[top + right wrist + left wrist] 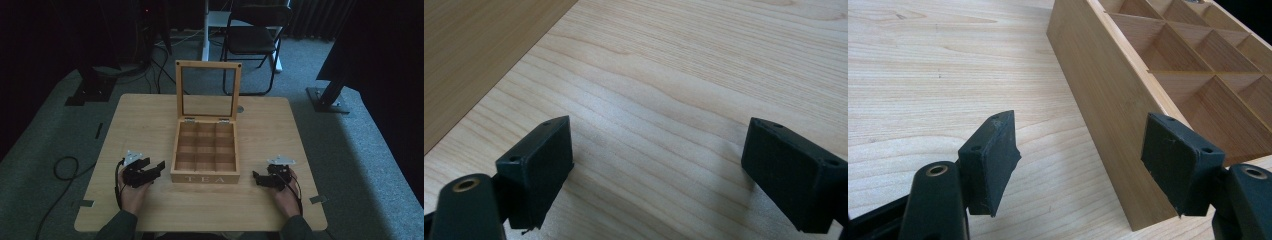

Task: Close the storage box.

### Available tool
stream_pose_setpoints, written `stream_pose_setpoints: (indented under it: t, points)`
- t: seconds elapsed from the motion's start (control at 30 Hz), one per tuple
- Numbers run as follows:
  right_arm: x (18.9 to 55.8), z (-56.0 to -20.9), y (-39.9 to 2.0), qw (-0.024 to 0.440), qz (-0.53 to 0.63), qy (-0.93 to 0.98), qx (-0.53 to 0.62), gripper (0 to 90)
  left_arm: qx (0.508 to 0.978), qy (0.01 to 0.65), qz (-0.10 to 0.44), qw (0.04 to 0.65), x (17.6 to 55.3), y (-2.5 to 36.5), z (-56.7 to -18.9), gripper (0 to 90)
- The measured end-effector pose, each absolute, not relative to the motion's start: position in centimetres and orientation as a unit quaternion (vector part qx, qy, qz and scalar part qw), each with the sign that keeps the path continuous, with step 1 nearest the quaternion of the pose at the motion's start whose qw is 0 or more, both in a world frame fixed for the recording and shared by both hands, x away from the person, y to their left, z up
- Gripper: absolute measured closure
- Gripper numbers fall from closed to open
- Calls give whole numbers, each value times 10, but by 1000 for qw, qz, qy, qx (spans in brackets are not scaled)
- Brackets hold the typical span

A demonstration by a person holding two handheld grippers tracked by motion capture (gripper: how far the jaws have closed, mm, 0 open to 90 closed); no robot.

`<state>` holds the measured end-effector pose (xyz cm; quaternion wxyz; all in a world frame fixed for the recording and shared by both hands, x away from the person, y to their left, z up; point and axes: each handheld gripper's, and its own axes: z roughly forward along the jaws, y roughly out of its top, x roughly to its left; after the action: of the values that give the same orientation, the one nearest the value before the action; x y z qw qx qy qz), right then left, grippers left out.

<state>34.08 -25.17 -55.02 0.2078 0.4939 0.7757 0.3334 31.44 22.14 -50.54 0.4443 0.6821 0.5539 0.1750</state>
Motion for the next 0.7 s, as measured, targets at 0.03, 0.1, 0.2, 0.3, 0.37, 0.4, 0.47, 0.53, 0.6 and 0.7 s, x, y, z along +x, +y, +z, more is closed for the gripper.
stream_pose_setpoints:
  t: [0.03,0.1,0.2,0.3,0.37,0.4,0.47,0.53,0.6,0.7]
  points:
    - [341,-550,-252,208,333,776,494,127,681,555,175,445,314,222,-505,305]
    - [341,-550,-252,208,334,776,494,127,680,556,174,445,314,223,-505,305]
    - [341,-550,-252,208,334,776,494,128,679,558,172,445,314,224,-505,304]
    - [341,-550,-252,208,333,776,494,128,681,556,172,444,314,224,-504,305]
    - [341,-550,-252,208,333,776,494,128,681,556,172,445,314,224,-504,304]
    - [341,-550,-252,208,333,776,494,128,681,556,172,445,314,224,-504,304]
    - [341,-550,-252,208,334,776,492,128,682,556,171,444,315,223,-503,304]
    - [341,-550,-252,208,334,776,492,128,682,556,169,444,316,223,-503,304]
    - [341,-550,-252,208,334,777,492,128,684,556,169,441,317,223,-501,305]
    - [341,-550,-251,208,334,777,492,127,687,554,172,438,319,223,-498,304]
